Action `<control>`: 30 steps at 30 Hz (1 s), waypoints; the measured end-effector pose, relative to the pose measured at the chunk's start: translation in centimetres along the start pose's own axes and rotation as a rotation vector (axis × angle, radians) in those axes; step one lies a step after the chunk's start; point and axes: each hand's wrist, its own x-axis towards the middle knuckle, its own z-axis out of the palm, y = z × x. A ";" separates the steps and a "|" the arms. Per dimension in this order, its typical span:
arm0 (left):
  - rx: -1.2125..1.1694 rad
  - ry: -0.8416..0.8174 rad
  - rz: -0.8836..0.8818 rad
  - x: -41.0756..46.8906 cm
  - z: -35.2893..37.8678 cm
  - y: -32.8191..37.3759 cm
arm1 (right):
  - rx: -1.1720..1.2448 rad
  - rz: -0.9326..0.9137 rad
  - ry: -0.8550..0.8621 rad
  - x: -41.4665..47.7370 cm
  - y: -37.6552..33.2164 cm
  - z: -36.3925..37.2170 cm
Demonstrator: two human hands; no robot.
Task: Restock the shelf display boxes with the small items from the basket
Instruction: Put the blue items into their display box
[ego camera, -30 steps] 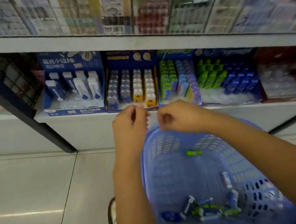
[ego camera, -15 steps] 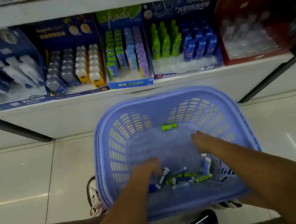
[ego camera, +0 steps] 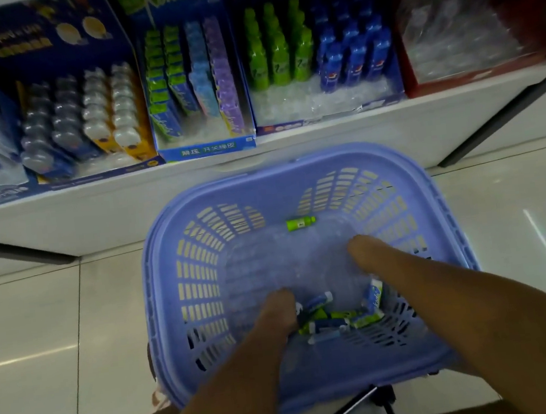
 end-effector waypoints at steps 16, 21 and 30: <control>-1.628 -0.044 0.149 -5.3 -13.6 1.2 | 1.070 -0.752 -0.115 -11.5 -3.0 -10.7; -1.517 0.303 0.341 -8.7 -16.6 1.8 | 1.154 -0.885 0.124 -15.9 -4.9 -11.8; -1.927 0.345 0.313 -12.0 -21.3 0.3 | 1.119 -0.996 0.715 -21.7 -9.1 -17.0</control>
